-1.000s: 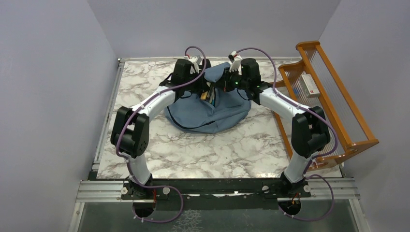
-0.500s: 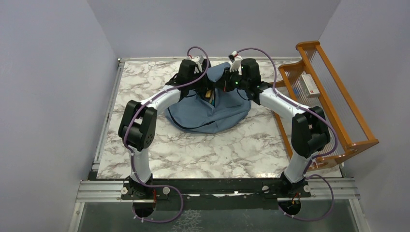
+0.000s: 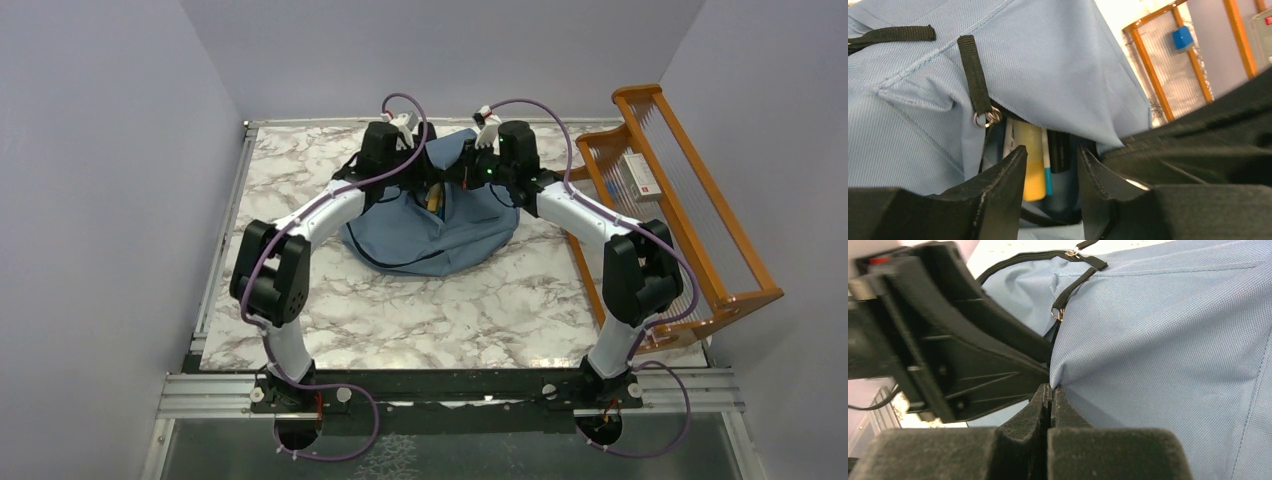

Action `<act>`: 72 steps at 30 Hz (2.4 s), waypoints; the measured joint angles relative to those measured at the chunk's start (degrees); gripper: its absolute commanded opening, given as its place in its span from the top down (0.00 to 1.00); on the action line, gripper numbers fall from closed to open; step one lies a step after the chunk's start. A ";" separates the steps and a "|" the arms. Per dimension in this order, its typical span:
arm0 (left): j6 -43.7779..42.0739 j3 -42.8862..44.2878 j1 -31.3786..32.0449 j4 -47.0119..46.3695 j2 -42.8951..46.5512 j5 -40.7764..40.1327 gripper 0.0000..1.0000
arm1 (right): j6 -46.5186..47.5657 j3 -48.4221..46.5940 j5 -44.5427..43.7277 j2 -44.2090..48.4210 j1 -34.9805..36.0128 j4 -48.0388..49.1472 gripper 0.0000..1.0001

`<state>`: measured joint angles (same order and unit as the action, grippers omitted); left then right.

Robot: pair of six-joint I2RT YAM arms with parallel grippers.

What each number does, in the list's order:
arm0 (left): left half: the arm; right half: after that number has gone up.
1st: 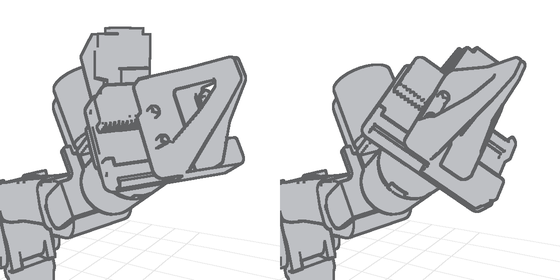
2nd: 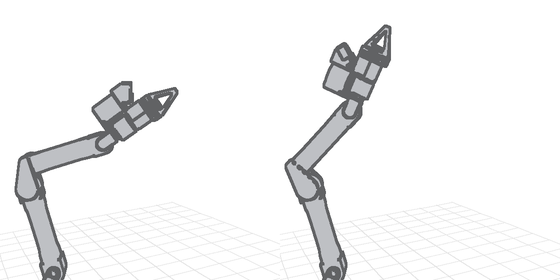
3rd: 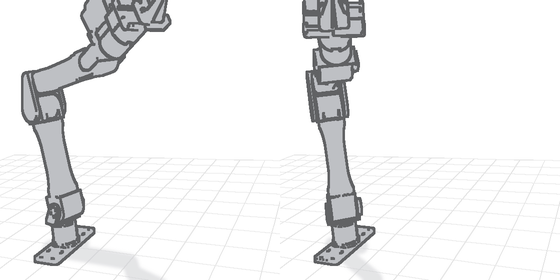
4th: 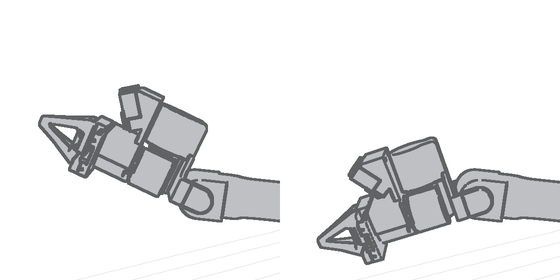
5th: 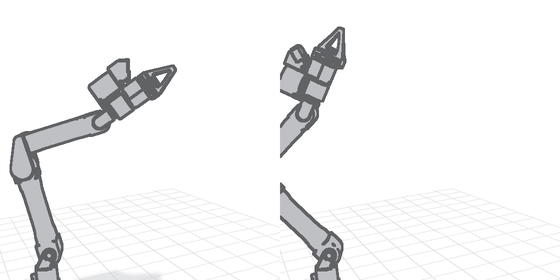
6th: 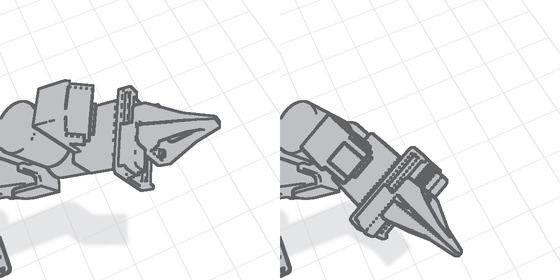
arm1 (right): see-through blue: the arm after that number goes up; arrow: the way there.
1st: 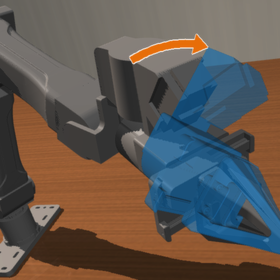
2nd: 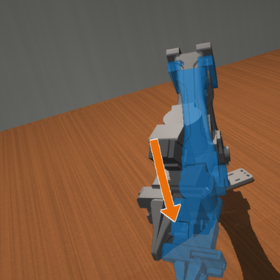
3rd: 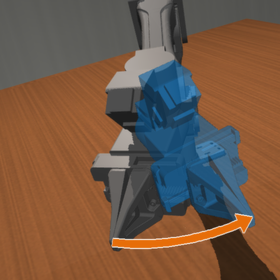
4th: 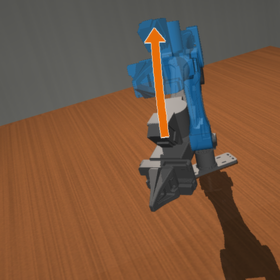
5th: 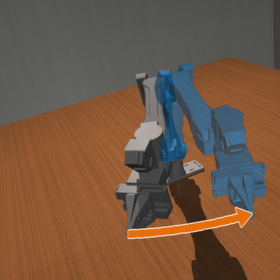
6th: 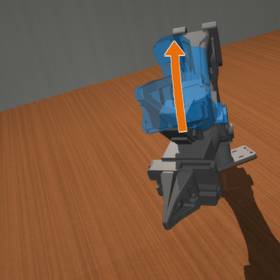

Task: Pack the student bag
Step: Place the stationery in the student bag, then zip the student bag at the center of the board.

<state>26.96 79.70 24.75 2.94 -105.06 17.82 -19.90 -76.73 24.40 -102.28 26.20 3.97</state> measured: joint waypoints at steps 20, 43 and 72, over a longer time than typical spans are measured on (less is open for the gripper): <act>-3.15 -15.41 -10.25 3.34 21.42 -5.14 0.62 | 2.16 -5.68 0.66 -5.29 1.92 -3.32 0.87; -2.86 -10.05 -12.81 -4.52 10.71 1.55 0.60 | 7.96 -18.97 -7.06 -8.94 4.57 -14.36 0.50; 0.07 -12.63 -17.14 -8.55 10.23 5.33 0.60 | 12.37 -54.58 -9.22 -36.09 4.57 -22.95 0.55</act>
<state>27.03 67.07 7.62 -5.61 -94.83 23.16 -7.53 -131.31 15.18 -138.37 30.76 -18.98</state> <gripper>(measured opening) 0.396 0.457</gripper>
